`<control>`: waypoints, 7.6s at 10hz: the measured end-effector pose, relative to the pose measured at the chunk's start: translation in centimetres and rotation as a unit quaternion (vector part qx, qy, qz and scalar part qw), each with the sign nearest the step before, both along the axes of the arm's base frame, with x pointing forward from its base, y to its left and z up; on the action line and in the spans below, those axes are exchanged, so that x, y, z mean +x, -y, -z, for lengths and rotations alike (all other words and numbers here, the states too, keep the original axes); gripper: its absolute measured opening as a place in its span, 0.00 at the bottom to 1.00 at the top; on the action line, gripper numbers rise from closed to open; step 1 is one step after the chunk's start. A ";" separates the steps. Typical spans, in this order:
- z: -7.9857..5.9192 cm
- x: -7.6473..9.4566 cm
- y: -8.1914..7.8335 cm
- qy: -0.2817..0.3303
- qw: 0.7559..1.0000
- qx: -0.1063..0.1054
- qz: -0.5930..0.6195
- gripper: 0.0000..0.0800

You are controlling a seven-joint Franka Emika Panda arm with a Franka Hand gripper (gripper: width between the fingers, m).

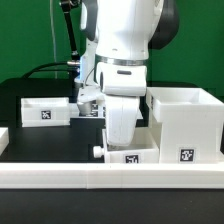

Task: Assemble drawer

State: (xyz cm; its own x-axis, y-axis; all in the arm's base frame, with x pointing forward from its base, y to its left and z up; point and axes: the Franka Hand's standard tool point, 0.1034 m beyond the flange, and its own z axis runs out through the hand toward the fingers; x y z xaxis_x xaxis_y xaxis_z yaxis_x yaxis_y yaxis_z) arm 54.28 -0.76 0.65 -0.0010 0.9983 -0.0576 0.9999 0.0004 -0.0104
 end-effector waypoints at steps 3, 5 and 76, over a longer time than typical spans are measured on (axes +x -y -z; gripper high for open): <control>0.0 -0.2 0.0 0.005 1.000 0.001 -0.017 0.05; 0.0 -0.1 0.0 0.008 1.000 0.002 -0.017 0.05; -1.9 4.2 -1.8 -0.053 0.987 0.145 -0.053 0.81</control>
Offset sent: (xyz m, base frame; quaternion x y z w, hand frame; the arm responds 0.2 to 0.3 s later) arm -0.0120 0.0042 -0.0079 -0.0158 0.0257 -0.0123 0.9995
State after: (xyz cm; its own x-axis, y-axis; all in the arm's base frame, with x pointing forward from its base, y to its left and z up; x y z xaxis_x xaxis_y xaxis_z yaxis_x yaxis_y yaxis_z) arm 58.44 1.06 2.59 -0.0969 0.9670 0.2358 0.9874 0.1232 -0.0996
